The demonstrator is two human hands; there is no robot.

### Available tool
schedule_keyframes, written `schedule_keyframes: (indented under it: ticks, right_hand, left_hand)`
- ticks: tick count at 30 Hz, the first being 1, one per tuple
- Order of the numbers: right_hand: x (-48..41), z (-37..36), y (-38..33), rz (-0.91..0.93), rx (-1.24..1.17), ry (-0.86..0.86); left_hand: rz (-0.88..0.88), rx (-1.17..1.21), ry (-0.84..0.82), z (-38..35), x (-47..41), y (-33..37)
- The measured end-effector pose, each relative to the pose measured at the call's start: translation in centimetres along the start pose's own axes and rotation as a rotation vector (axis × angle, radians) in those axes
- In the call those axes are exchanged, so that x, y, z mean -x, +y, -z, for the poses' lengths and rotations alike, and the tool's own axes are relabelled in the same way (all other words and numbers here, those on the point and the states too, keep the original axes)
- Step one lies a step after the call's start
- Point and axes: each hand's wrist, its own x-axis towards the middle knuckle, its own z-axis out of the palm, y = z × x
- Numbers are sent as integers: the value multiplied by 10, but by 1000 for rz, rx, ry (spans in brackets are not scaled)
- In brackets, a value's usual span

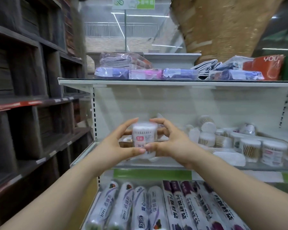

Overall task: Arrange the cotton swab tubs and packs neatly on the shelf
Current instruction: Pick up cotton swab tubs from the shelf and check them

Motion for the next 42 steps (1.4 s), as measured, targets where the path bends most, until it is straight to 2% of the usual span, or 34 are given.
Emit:
schedule_keyframes:
  ticks: [7, 15, 23, 29, 32, 37, 42]
  right_hand:
    - [-19, -33, 5, -29, -146, 67]
    - [-26, -10, -1, -71, -305, -11]
    - [-32, 12, -1, -48, -457, -194]
    - [-37, 20, 4, -75, -510, -372]
    - [-38, 20, 3, -72, -489, -316]
    - [-40, 9, -4, -107, -273, -5]
    - [-42, 3, -4, -61, -57, 108]
  left_hand:
    - [-13, -18, -77, 39, -6, -17]
    - [-45, 77, -124, 42, -25, -23]
    - [-142, 93, -112, 27, -39, -24]
    - [-232, -27, -81, 22, -46, -25]
    - [-275, -133, -21, 21, -48, -25]
    - [-378, -400, 117, 15, -54, -33]
    - [-404, -383, 84, 10, -57, -36]
